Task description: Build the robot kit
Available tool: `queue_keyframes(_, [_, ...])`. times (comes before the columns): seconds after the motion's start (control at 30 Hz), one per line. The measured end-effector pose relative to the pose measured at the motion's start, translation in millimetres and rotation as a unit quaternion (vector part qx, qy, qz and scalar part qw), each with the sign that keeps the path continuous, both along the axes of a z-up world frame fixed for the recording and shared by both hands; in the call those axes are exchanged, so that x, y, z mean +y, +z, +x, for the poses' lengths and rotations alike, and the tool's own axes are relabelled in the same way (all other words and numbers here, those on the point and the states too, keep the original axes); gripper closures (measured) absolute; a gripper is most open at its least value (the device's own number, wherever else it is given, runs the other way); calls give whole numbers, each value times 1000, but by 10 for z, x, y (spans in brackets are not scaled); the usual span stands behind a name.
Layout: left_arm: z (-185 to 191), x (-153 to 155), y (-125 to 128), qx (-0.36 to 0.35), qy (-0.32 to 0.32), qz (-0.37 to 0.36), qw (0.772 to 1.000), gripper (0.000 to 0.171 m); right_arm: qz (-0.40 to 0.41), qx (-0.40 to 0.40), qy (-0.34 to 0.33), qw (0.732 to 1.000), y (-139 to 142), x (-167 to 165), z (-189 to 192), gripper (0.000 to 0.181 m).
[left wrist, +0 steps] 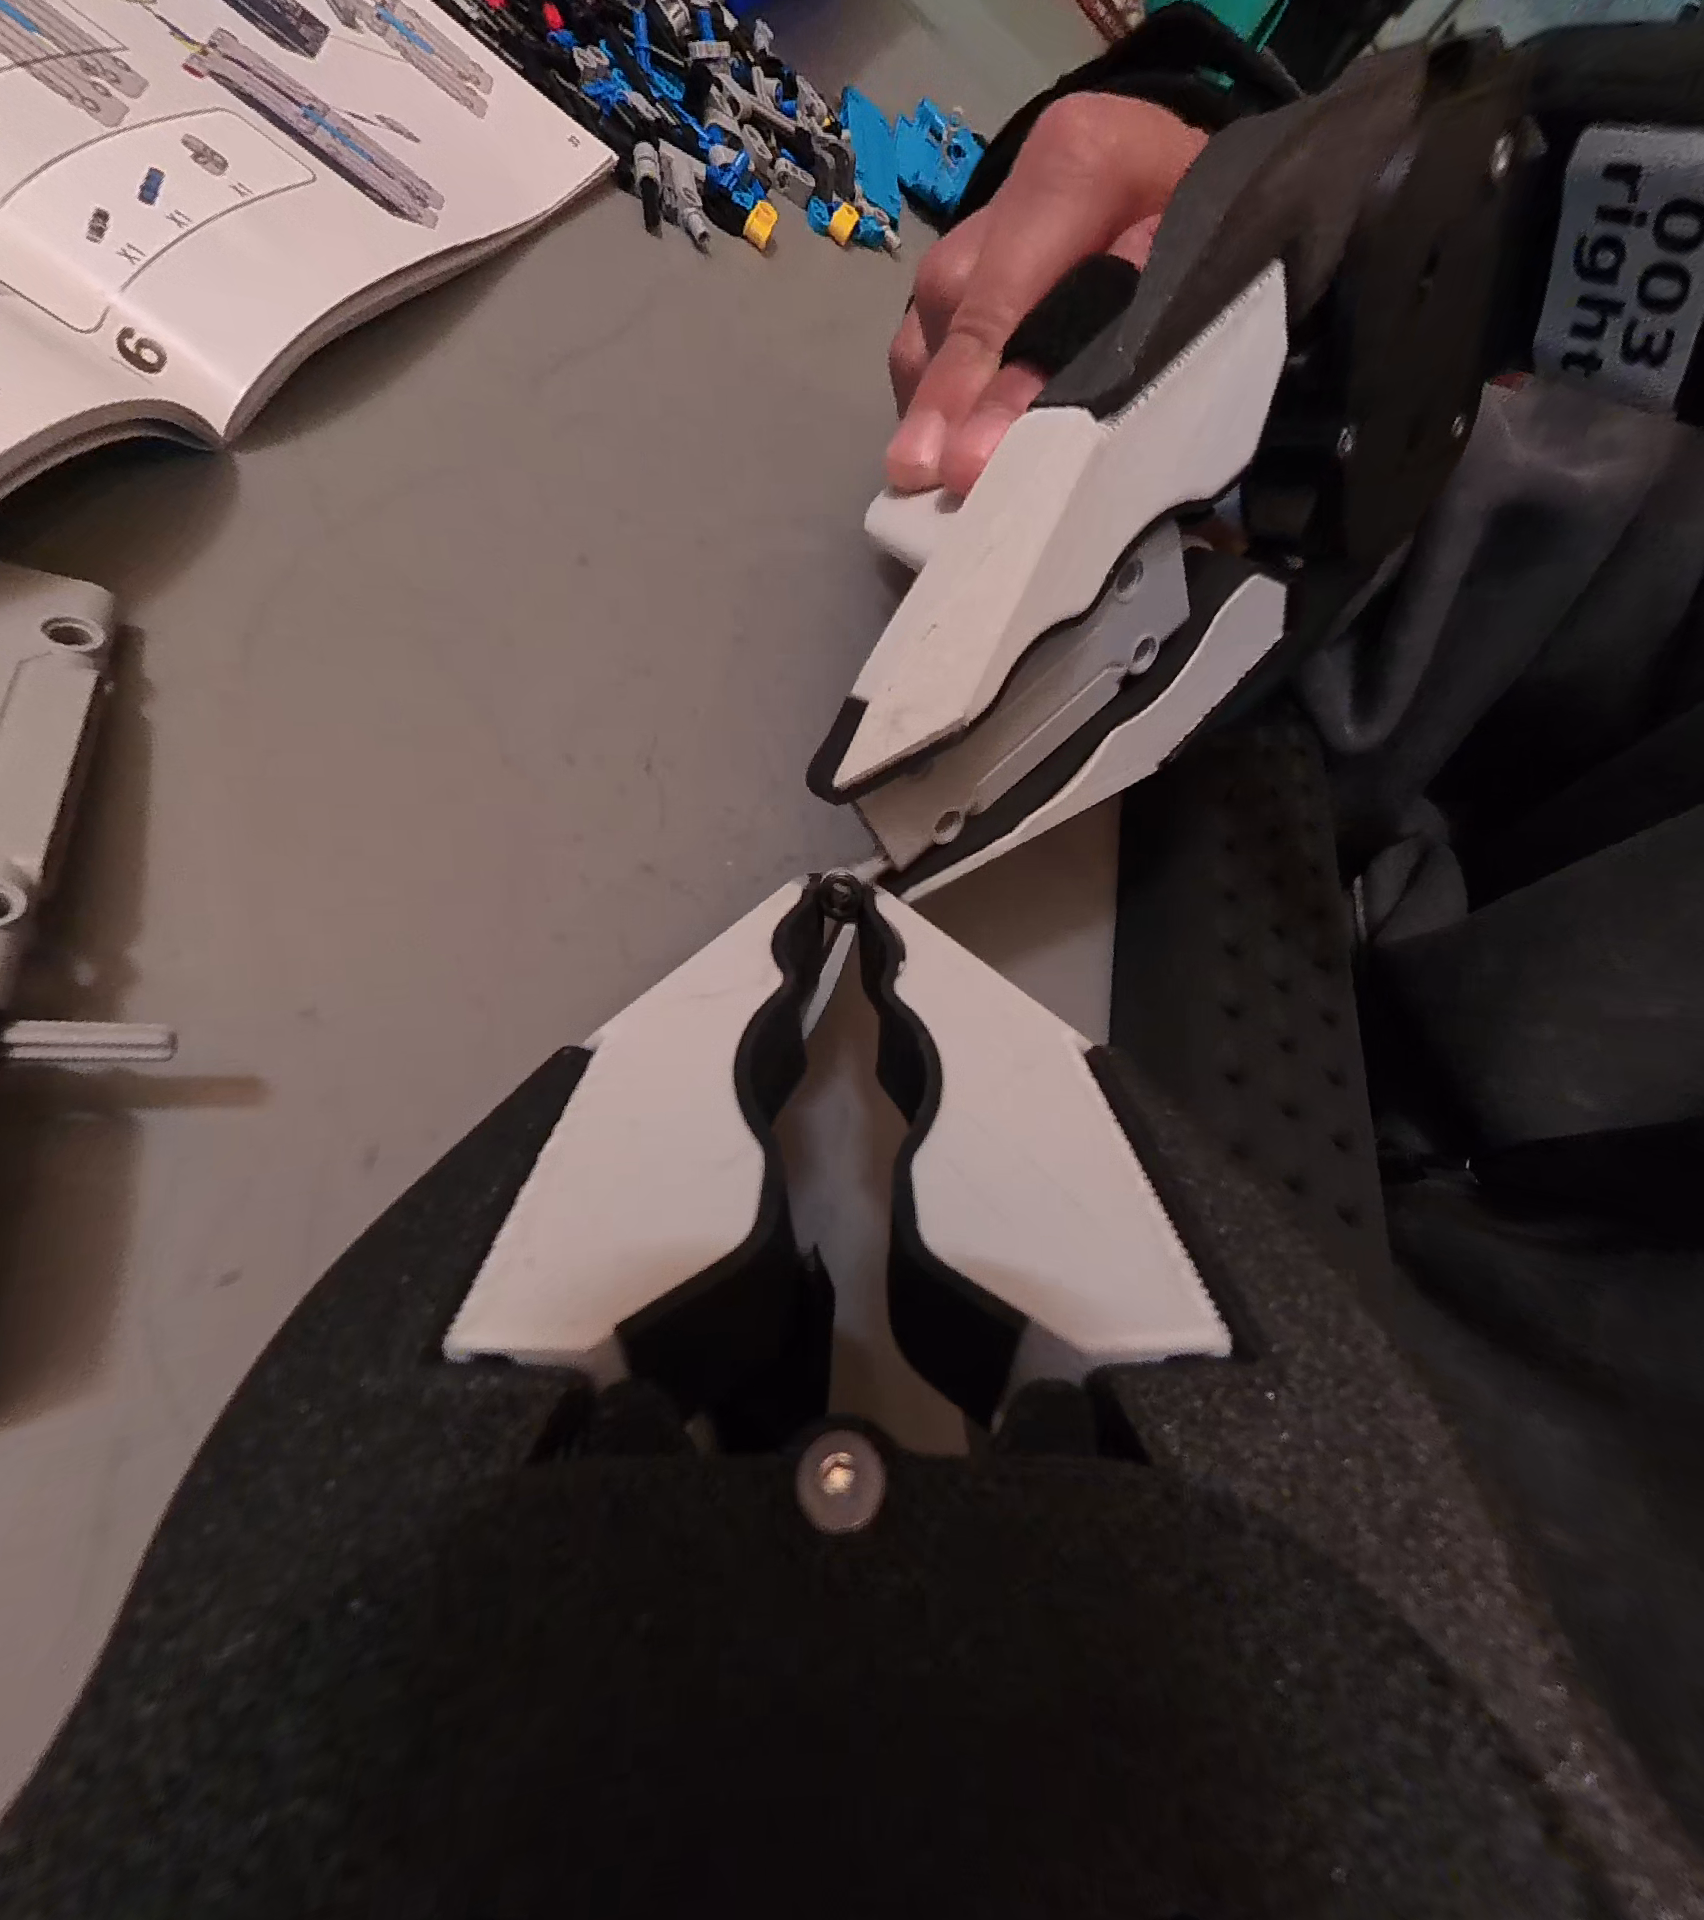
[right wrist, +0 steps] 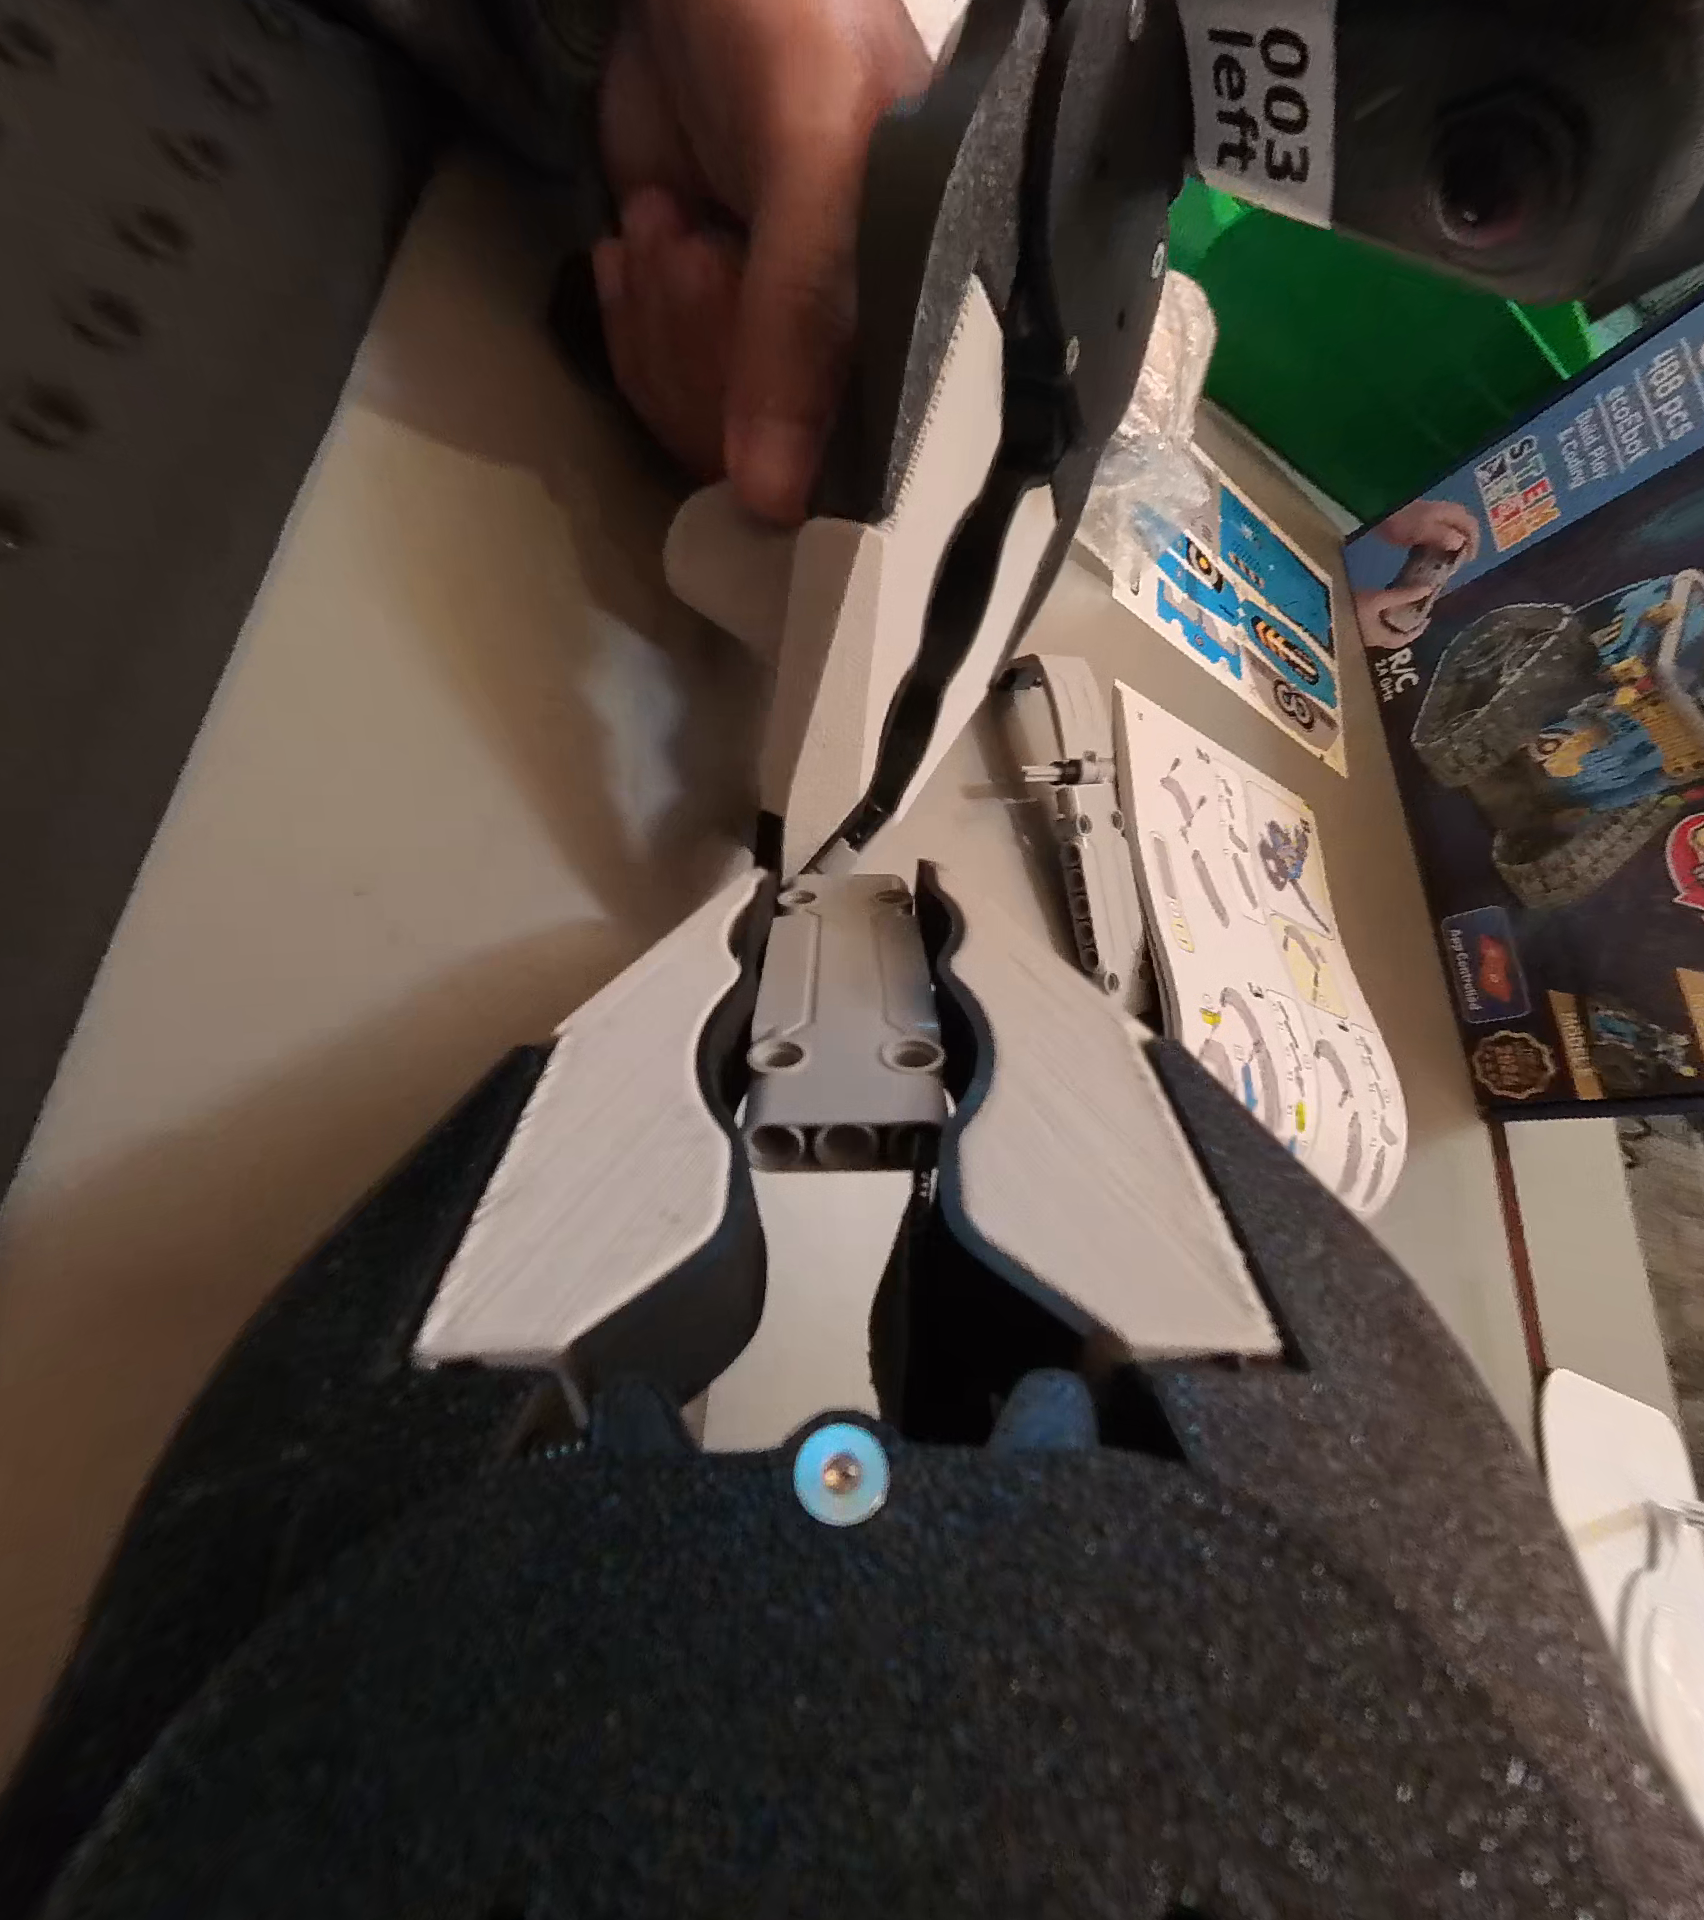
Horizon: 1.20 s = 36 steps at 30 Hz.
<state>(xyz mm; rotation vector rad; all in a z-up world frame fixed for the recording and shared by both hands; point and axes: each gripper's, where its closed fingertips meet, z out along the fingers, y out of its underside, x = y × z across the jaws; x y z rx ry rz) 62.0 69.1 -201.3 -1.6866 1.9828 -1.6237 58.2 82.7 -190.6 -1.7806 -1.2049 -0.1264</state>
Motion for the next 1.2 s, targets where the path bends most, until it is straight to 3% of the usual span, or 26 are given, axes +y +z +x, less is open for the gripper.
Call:
queue_keyframes(0.57, [-113, -149, -25, -17, -61, 46, 997, 169, -30, 21, 49, 998, -60, -130, -112, 156])
queue_keyframes(0.7, [-137, -162, 9, -11, -73, 15, 997, 169, -29, 29, 55, 998, -34, -138, -134, 156])
queue_keyframes(0.87, [-199, -217, 150, -27, -101, -38, 994, 169, -56, 128, 76, 987, 94, -183, -187, 155])
queue_keyframes(1.0, [-248, -280, 478, -64, -126, -141, 980, 167, -128, 319, 105, 933, 397, -245, -200, 155])
queue_keyframes(1.1, [-255, -273, 547, -73, -132, -169, 974, 166, -166, 379, 109, 904, 448, -243, -193, 155])
queue_keyframes(1.2, [-223, -252, 598, -76, -120, -195, 970, 168, -170, 401, 107, 894, 493, -225, -143, 155])
